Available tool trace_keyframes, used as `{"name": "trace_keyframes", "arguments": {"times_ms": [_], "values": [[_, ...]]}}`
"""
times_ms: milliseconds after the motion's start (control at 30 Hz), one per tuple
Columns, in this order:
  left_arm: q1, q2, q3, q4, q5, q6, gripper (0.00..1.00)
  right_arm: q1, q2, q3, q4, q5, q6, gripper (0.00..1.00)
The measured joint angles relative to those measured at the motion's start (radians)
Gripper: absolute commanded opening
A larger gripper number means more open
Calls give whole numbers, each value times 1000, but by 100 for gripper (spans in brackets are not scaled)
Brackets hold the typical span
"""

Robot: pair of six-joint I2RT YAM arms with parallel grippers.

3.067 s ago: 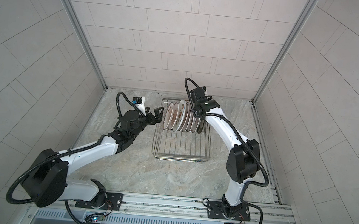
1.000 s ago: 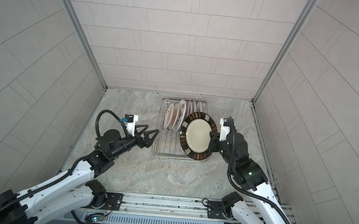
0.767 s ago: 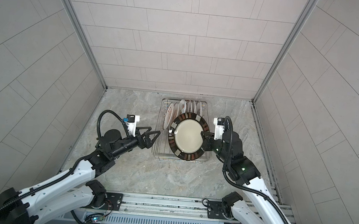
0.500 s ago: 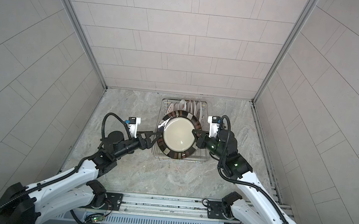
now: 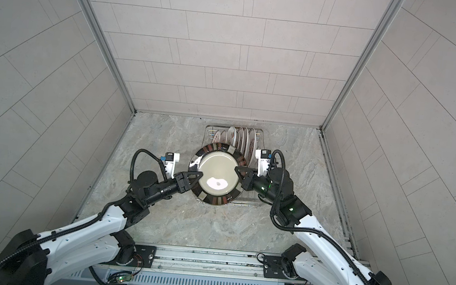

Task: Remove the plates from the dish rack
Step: 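Swing the plate toward the left gripper while the left gripper grasps its rim, then carry the plate with the left gripper beside the rack while the right gripper releases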

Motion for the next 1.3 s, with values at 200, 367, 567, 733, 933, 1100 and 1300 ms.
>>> {"name": "trace_keyframes", "arguments": {"times_ms": [200, 367, 567, 733, 933, 1100, 1300], "values": [[6, 65, -26, 92, 14, -71, 14, -5, 52, 0, 40, 3, 10, 5], [16, 82, -29, 144, -3, -118, 6, -16, 104, 1, 113, -3, 29, 15], [11, 23, -29, 60, -49, -85, 0, -6, 168, 18, 125, 10, 20, 33], [6, -44, -29, -24, -109, -70, 0, 8, 171, 30, 95, 8, -5, 69], [15, -109, -31, -126, -171, -68, 0, 9, 137, 63, 45, 13, -47, 90], [59, -129, -33, -179, -183, -83, 0, 9, 105, 71, 4, 35, -69, 90], [171, -185, -60, -211, -173, -151, 0, 21, 96, 79, -82, 83, -105, 91]]}}
